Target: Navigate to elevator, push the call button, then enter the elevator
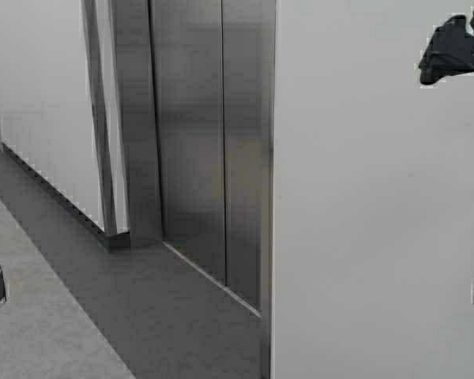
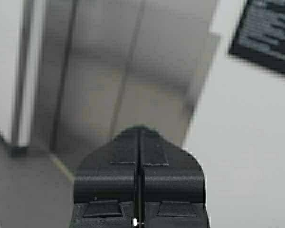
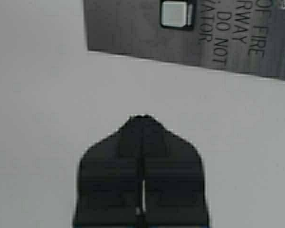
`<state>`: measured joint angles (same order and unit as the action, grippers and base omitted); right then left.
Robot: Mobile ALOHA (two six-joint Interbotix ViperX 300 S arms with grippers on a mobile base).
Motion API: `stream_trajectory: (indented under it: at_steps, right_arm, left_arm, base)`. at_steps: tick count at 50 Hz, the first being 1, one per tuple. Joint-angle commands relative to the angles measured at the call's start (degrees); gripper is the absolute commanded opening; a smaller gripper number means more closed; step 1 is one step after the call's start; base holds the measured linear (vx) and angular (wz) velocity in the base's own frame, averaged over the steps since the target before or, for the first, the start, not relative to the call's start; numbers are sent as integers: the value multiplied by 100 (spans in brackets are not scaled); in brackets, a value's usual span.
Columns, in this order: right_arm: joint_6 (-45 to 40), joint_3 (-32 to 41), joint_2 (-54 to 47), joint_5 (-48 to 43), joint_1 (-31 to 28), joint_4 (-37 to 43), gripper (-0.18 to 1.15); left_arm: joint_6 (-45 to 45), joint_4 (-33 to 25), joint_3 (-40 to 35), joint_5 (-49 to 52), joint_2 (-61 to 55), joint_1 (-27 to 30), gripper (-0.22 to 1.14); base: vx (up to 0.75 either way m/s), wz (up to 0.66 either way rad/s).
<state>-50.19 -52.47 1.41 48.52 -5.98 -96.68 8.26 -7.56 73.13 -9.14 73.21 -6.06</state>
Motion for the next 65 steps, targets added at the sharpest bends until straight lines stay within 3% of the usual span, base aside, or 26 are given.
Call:
stream_trajectory:
  at_steps: [1,12,30,65]
  right_arm:
    - [-325,246,-105,-193,264,-571,6]
    - [-571,642,-712,-272,615,-1222,6]
    - [-598,1336,-1538,-281,896,-1626,6]
    - [-527,2048,-2206,-325,1310,-1846,6]
  left_arm:
    - [9,0,-114,-18,-44,-9,2]
    - [0,0,-105,-18,-44,-9,2]
    - [0,0,-105,-18,-62,-9,2]
    - [-35,0,-79,-18,-62,-9,2]
  base:
    - [0,0]
    - [0,0]
    - [0,0]
    - [0,0]
